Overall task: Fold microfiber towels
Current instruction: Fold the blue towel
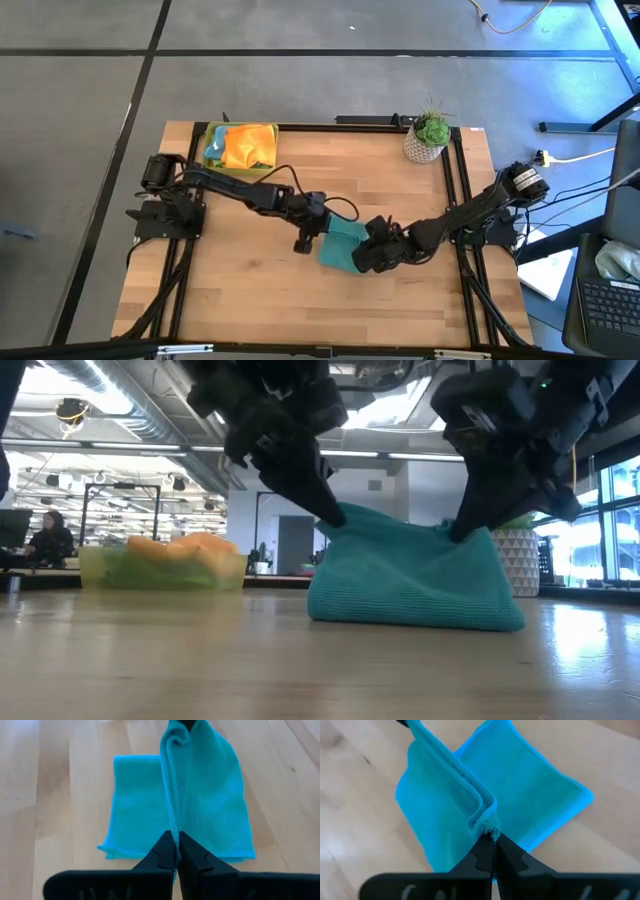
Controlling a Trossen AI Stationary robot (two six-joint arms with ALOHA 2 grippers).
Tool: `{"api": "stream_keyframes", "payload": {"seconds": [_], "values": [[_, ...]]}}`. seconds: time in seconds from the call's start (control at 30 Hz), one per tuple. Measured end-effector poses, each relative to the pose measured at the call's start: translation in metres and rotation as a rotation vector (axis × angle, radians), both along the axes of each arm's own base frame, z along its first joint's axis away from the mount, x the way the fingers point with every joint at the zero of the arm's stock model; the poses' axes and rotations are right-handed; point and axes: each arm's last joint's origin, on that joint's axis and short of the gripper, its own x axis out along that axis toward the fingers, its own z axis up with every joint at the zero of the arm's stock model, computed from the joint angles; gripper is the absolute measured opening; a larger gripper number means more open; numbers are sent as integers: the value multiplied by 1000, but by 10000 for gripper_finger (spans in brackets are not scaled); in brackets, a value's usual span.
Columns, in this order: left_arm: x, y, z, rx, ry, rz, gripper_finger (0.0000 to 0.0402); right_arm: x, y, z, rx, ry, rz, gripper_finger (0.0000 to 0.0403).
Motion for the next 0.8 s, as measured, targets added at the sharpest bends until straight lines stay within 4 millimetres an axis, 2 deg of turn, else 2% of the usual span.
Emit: {"api": "stream_keyframes", "payload": {"seconds": [0.17,0.43,0.8], "values": [[3,9,1,-8,-28,20,0,-2,-11,-10,-13,23,-20,6],[8,14,-22,-28,34,21,0,-1,-27,-17,-40,70,17,17],[8,29,-23,4,34,85,0,2,-39,-18,-98,97,67,26]]}}
